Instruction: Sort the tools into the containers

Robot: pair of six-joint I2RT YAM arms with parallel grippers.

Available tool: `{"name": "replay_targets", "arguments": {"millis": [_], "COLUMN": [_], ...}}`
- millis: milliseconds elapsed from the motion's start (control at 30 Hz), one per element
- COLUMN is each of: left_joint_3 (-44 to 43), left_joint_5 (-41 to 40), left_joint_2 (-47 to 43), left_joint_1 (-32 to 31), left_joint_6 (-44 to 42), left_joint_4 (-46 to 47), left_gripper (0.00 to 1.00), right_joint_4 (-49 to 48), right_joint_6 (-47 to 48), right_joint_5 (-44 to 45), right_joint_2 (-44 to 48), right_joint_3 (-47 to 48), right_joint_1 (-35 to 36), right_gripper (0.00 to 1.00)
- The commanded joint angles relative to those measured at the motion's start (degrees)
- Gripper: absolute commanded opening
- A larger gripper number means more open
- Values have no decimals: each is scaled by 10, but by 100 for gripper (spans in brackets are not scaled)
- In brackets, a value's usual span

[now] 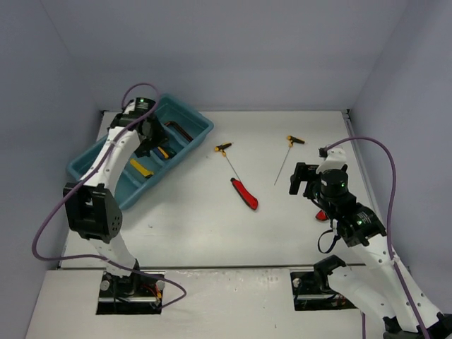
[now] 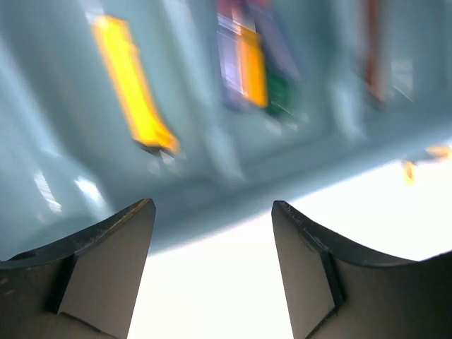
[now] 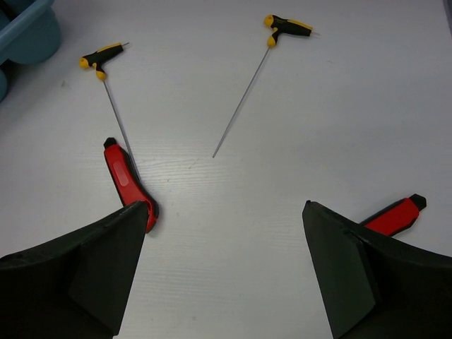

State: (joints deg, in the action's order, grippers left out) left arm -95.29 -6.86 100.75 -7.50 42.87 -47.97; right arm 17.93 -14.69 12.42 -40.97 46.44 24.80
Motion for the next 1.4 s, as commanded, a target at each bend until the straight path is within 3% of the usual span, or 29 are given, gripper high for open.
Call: {"name": "replay_targets", "arguments": {"millis": [0, 167, 367, 733, 967, 1067, 1200, 1367], "left_joint_3": [-23, -78, -158, -173, -120, -79, -11, 12], "left_joint_5": [-12, -17, -14, 19, 21, 16, 4, 2], "left_joint_2": [-39, 49, 164, 268, 254, 224, 188, 164], "left_joint_1": [-150, -289, -377, -400, -407, -409, -409, -409], "left_joint_6": [59, 135, 188, 228, 232, 232, 233, 218], "left_joint_4": [3, 8, 6, 7, 8, 15, 27, 26], "left_gripper": [64, 70, 71, 71, 71, 65, 44, 20], "right_joint_4": [-15, -10, -8, -7, -7, -7, -5, -4], "right_joint_6": [13, 17, 15, 14, 13, 14, 25, 25], "right_joint_5": [53, 71, 73, 71, 73, 76, 85, 86], "right_joint_2": [1, 12, 25, 39, 43, 43, 41, 44], "right_joint_3": [15, 19, 20, 21, 20, 18, 13, 13], "right_joint_1": [1, 1, 2, 11, 19, 21, 24, 25], "right_gripper": [88, 88, 88, 88, 88, 88, 89, 89]}}
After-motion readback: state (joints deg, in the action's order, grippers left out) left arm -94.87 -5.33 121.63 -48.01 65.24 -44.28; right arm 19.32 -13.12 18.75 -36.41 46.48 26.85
